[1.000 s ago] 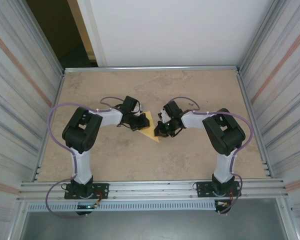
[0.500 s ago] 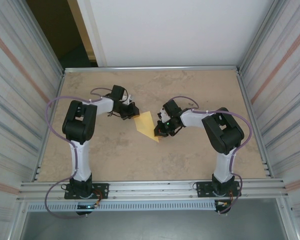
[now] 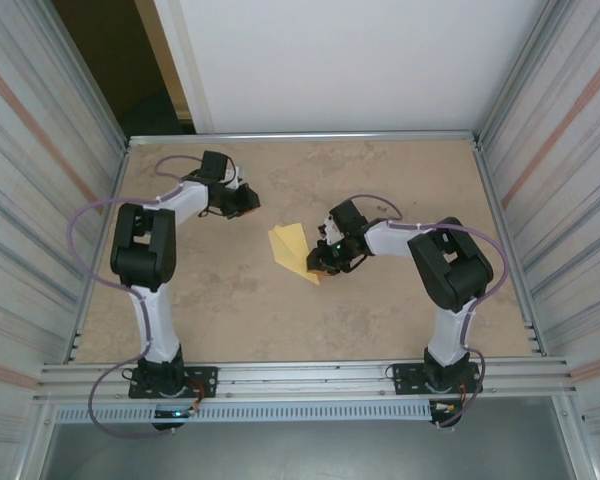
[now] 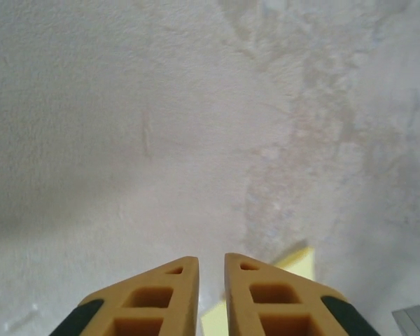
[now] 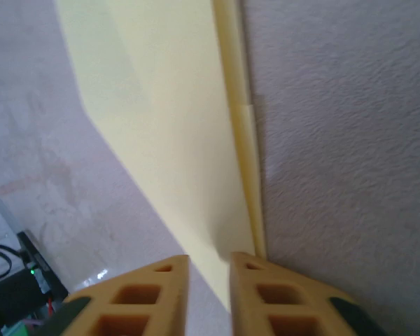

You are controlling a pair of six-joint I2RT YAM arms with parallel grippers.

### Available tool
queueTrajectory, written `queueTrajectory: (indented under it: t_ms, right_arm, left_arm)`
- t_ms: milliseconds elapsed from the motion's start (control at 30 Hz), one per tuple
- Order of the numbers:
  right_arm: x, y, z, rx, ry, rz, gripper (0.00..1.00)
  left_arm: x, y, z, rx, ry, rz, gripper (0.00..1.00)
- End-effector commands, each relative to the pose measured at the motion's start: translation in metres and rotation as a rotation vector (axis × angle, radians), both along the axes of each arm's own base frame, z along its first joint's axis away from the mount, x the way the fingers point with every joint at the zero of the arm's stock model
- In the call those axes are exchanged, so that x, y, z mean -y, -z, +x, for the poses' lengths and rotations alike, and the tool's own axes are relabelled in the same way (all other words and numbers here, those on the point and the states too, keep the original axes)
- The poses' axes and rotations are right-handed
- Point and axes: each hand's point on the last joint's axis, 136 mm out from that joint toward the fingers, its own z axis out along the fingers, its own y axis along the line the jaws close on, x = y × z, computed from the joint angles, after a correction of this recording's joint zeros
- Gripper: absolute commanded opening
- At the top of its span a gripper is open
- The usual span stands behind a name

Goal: Fold a paper plane with a square sheet of paper (pick it up from the middle)
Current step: Fourth fold the wing at the center of the table, then pick up the paper from the center of the table.

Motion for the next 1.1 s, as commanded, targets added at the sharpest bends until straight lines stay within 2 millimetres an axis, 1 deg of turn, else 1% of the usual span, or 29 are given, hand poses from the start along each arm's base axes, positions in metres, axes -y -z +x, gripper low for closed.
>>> queueTrajectory:
  t_ms: [0,67,133,233,333,433,500,667,800,1000,1067]
  right_arm:
    - [-0.002,-0.053,0.027,0.126,0.082,0.11,0.32]
    - [0.003,-0.066,0.038,0.189,0.112,0.123,0.38]
    - [0.008,-0.069,0.045,0.217,0.12,0.122,0.43]
    - [0.01,-0.061,0.051,0.208,0.102,0.118,0.44]
    - [0.008,-0.052,0.055,0.201,0.075,0.098,0.43]
    - [0.001,-0.044,0.058,0.185,0.036,0.105,0.41]
    - [-0.003,-0.038,0.059,0.172,0.012,0.111,0.38]
    - [-0.012,-0.026,0.062,0.161,-0.037,0.123,0.34]
    - [-0.021,-0.02,0.06,0.152,-0.078,0.141,0.3]
    - [-0.028,-0.014,0.059,0.141,-0.107,0.153,0.25]
    - [-0.03,-0.012,0.058,0.138,-0.119,0.158,0.21]
  left_arm:
    - [0.004,-0.046,-0.016,0.076,-0.027,-0.079,0.23]
    - [0.002,-0.052,-0.03,0.087,-0.056,-0.114,0.29]
    - [0.001,-0.052,-0.045,0.088,-0.084,-0.153,0.37]
    - [0.004,-0.044,-0.067,0.07,-0.108,-0.221,0.49]
    - [0.009,-0.033,-0.085,0.044,-0.13,-0.27,0.55]
    - [0.015,-0.021,-0.099,0.011,-0.142,-0.292,0.59]
    - [0.02,-0.014,-0.106,-0.007,-0.14,-0.3,0.6]
    - [0.029,-0.005,-0.111,-0.026,-0.128,-0.304,0.62]
    - [0.033,-0.005,-0.107,-0.027,-0.123,-0.313,0.62]
    - [0.035,-0.006,-0.105,-0.028,-0.115,-0.314,0.63]
    - [0.035,-0.007,-0.105,-0.025,-0.113,-0.316,0.63]
